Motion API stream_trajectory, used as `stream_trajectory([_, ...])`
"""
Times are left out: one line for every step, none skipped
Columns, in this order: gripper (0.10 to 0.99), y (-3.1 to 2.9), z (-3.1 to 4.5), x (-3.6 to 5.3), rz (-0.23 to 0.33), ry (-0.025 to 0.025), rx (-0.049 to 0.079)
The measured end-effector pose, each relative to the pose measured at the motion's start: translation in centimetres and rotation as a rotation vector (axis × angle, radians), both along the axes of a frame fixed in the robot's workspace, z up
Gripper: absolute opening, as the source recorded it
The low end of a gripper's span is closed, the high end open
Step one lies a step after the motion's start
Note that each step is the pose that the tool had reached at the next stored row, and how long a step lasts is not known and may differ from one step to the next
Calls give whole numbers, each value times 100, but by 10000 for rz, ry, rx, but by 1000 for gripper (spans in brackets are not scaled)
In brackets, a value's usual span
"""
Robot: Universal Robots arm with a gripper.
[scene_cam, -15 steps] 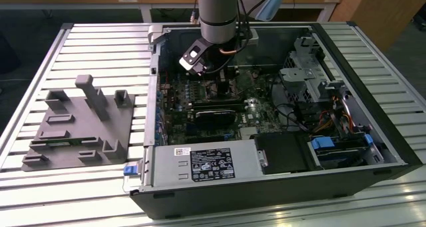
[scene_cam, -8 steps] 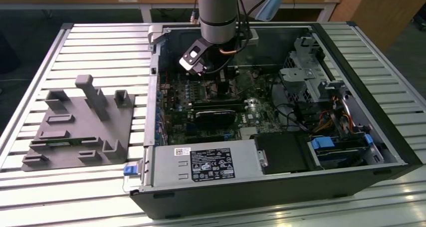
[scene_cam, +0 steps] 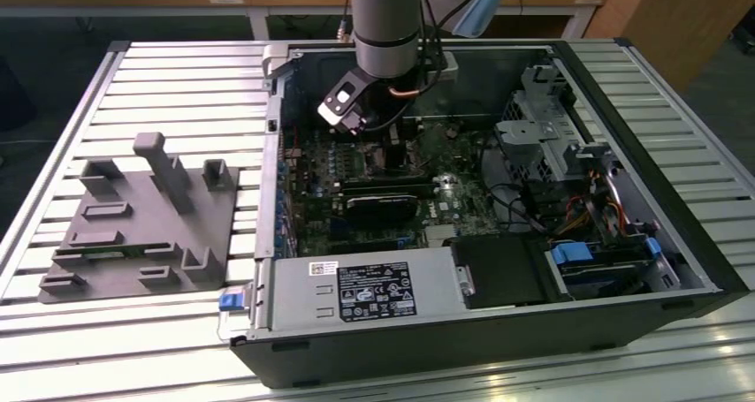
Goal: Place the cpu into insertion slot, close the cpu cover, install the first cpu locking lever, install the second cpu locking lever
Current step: 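Place the cpu into insertion slot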
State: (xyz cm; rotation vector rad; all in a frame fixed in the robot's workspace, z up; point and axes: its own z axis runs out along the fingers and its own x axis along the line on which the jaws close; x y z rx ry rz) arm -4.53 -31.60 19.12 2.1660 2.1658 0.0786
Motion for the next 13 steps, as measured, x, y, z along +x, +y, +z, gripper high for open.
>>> stream_trajectory([616,0,0,0,0,1,-1])
stream_trajectory([616,0,3,0,0,2,-3])
stream_trajectory([616,0,16,0,0,1,-3])
stream_trajectory([616,0,31,0,0,0,0])
stream_trajectory([616,0,47,0,0,1,-1])
stream_trajectory([616,0,66,0,0,1,-2])
stream_trajectory([616,0,79,0,0,1,-2])
stream_trajectory([616,0,84,0,0,1,-1])
stream_trajectory([616,0,84,0,0,-1,0])
stream_trajectory([616,0,84,0,0,-1,1])
stream_trajectory([616,0,84,0,0,-1,1])
stream_trajectory([616,0,84,0,0,0,1])
stream_trajectory([616,0,84,0,0,-1,0])
